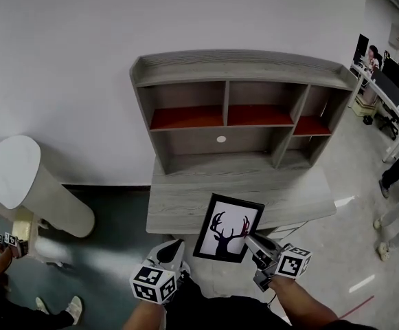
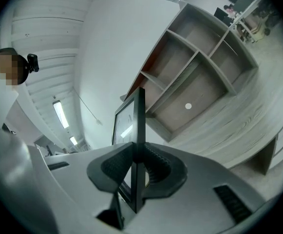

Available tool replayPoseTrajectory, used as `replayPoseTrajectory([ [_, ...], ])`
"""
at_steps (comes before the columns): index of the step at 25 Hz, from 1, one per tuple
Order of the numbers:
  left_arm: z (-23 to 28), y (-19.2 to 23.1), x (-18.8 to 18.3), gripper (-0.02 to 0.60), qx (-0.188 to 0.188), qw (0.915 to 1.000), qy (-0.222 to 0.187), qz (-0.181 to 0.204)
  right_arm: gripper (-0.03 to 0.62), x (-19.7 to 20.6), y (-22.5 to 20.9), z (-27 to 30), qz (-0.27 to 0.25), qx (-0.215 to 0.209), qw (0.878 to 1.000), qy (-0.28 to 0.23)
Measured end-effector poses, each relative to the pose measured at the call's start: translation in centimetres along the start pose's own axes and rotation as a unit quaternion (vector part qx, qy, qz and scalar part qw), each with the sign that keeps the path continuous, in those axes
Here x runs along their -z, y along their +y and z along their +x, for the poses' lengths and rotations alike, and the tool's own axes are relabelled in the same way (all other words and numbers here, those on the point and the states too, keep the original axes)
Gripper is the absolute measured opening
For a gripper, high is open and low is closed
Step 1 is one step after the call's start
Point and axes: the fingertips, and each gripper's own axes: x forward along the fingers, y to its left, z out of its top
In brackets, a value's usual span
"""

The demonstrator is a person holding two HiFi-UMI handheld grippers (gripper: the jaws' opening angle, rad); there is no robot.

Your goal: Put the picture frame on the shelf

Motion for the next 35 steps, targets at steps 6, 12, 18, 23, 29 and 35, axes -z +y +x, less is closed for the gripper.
replayPoseTrajectory([
  [6,3.1,6.0,-3.6,0.009,0.023,0.9997,-0.005,0.005,0.083,-3.0,-0.2,6.0,-0.020,0.021,0.999,-0.015],
  [12,4.9,12.1,-7.1,0.009,0.047,0.9988,-0.007,0.013,0.083,-5.9,0.1,12.1,-0.033,0.044,0.998,-0.040],
  [18,6.7,16.8,-9.1,0.009,0.076,0.9969,-0.008,0.017,0.083,-8.6,0.2,17.3,-0.057,0.069,0.994,-0.060],
  [23,7.8,20.6,-9.6,0.009,0.086,0.9960,-0.002,0.022,0.083,-10.4,-0.4,21.0,-0.085,0.092,0.990,-0.066],
  [29,8.9,23.3,-10.9,0.009,0.081,0.9966,-0.009,0.016,0.083,-14.1,-0.9,24.7,-0.119,0.099,0.986,-0.067],
  [35,10.0,25.0,-11.9,0.009,0.054,0.9984,-0.014,0.011,0.083,-18.7,-1.1,28.6,-0.148,0.075,0.985,-0.055],
])
